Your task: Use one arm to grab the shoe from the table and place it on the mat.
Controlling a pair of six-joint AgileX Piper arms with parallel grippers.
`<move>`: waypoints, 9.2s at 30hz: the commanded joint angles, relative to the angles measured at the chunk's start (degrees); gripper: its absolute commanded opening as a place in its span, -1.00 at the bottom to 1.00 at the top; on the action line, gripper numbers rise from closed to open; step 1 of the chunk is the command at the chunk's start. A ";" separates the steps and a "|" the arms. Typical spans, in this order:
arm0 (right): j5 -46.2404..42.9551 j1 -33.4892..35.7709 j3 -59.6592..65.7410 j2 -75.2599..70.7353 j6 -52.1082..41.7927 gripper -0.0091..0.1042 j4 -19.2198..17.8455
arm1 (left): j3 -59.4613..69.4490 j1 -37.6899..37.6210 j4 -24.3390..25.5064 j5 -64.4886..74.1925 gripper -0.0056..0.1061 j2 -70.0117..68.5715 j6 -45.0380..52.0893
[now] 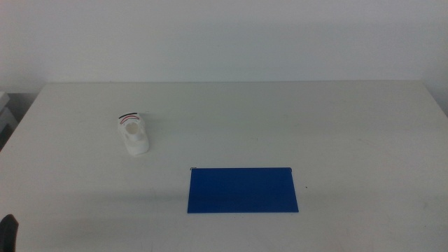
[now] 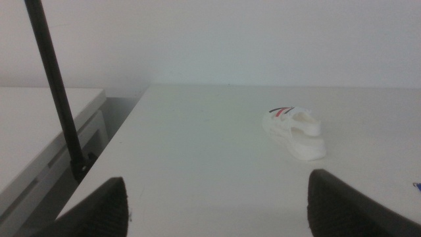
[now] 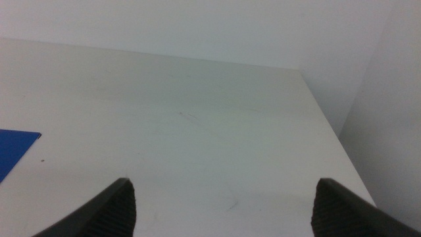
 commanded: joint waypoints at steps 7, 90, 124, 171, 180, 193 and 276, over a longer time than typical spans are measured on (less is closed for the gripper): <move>-4.21 -0.10 0.29 0.21 -0.58 0.53 -0.46 | -17.97 -0.07 -0.30 3.42 0.78 15.25 -0.35; -4.21 -0.10 0.29 0.21 -0.58 0.53 -0.46 | -115.48 -10.12 -5.75 57.51 -0.40 129.20 -27.14; -4.21 -0.10 0.29 0.21 -0.58 0.53 -0.46 | -113.24 -45.47 4.78 64.39 -0.92 114.97 -37.93; -4.21 -0.10 0.29 0.21 -0.58 0.53 -0.46 | -113.28 -47.37 6.18 65.68 -0.92 124.96 -121.45; -4.21 -0.10 0.29 0.21 -0.58 0.53 -0.46 | -113.28 -47.37 5.40 65.68 -0.92 127.73 -121.45; -4.21 -0.10 0.29 0.21 -0.58 0.53 -0.46 | -113.31 -47.37 4.50 65.84 0.78 126.61 -121.45; -4.21 -0.10 0.29 0.21 -0.58 0.53 -0.46 | 0.60 -3.47 -4.78 1.62 0.78 -0.92 4.06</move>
